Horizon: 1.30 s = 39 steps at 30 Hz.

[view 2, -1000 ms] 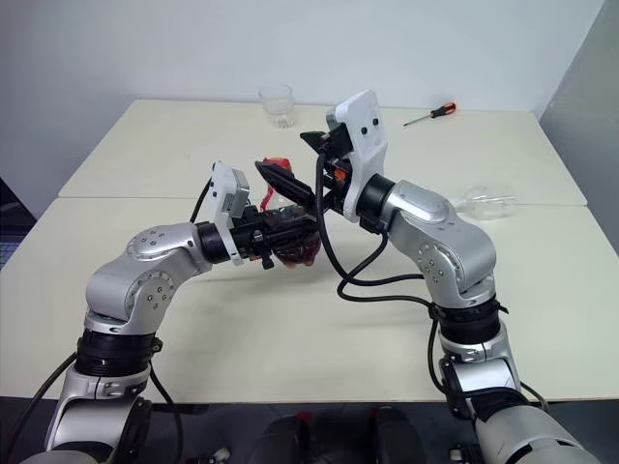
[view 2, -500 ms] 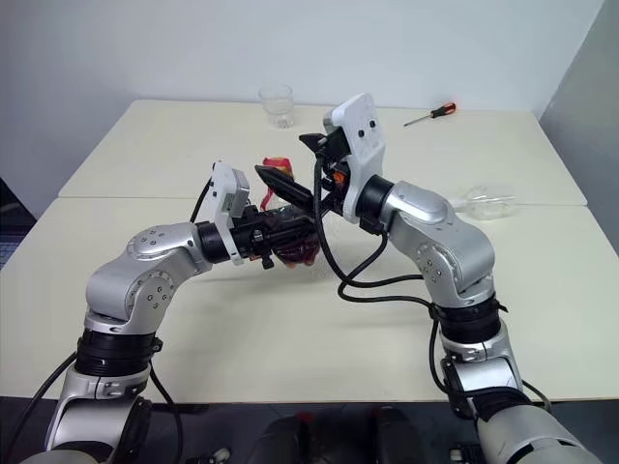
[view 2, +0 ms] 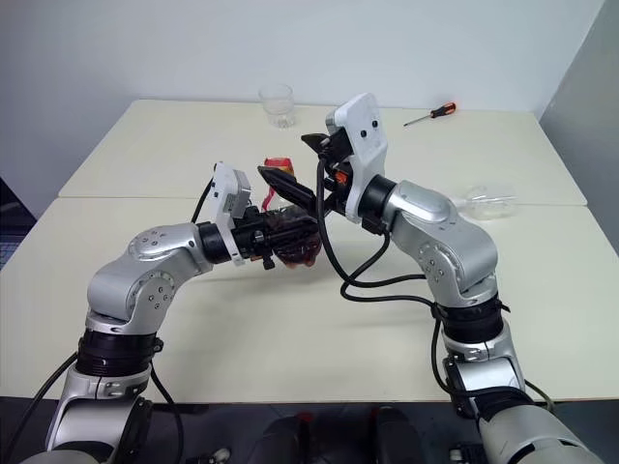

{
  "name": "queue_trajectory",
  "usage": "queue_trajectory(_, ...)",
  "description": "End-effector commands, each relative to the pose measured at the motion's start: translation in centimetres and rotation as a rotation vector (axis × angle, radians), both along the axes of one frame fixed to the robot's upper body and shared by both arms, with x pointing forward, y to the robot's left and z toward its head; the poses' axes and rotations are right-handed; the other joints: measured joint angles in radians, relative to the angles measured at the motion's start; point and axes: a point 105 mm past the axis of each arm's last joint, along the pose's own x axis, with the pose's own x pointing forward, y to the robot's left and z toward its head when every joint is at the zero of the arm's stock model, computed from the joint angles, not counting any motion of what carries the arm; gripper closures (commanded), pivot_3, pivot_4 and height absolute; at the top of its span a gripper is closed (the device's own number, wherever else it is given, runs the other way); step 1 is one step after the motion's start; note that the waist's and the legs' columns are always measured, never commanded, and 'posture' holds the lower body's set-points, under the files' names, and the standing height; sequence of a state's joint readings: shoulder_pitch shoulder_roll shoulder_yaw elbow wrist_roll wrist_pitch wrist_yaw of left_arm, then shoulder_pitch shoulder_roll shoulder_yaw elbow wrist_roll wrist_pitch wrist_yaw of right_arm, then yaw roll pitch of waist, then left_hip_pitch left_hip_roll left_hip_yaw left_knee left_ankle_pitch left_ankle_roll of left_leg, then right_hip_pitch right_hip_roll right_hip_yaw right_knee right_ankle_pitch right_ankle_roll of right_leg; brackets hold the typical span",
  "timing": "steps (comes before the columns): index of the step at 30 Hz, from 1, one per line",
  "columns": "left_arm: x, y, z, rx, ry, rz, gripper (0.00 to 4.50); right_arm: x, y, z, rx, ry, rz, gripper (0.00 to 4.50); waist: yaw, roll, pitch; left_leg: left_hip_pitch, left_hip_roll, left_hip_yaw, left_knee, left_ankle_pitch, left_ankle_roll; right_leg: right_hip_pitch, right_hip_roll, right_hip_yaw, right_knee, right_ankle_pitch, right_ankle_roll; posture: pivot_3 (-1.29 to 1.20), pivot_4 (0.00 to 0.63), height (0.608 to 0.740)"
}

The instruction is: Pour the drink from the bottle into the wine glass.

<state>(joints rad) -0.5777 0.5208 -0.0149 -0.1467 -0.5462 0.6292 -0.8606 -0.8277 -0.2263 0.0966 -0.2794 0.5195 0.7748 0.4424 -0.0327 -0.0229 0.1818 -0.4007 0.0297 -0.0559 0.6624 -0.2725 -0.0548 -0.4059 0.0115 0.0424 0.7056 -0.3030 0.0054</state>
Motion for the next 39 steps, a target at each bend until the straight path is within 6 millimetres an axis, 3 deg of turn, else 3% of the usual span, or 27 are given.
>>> queue_trajectory(1, -0.9, 0.0, 1.8, -0.017, -0.075, -0.020, 3.18, 0.5, -2.2, 0.6, 0.022, -0.020, -0.076, 0.00, 0.000, 0.000, 0.000, 0.000, 0.000, 0.000, 0.000, 0.000, 0.000, 0.000, 0.000, 0.000, 0.000, 0.000, 0.000, 0.00, 0.150, 0.740)
queue_trajectory(19, -1.1, 0.7, 1.9, -0.006, -0.072, 0.002, 3.18, -0.1, -5.1, -0.9, -0.051, 0.016, -0.092, 0.00, 0.001, 0.000, 0.000, 0.000, 0.000, 0.000, 0.000, 0.000, 0.000, 0.000, 0.000, 0.000, 0.000, 0.000, 0.000, 0.00, 0.150, 0.740)
queue_trajectory(28, -0.3, 1.0, 1.4, -0.004, -0.066, 0.019, 3.18, -2.3, -2.4, -0.1, 0.012, 0.010, 0.048, 0.00, -0.001, 0.000, 0.000, 0.000, 0.000, 0.000, 0.000, 0.000, 0.000, 0.000, 0.001, 0.000, 0.000, 0.000, 0.000, 0.00, 0.150, 0.740)
queue_trajectory(39, 0.2, 0.3, 1.4, -0.007, -0.077, -0.002, 3.18, -1.6, -0.1, 1.3, 0.053, -0.026, 0.054, 0.00, 0.000, 0.000, 0.000, 0.000, 0.000, 0.000, 0.001, 0.000, 0.000, 0.000, 0.001, 0.000, 0.001, 0.000, 0.000, 0.00, 0.150, 0.740)
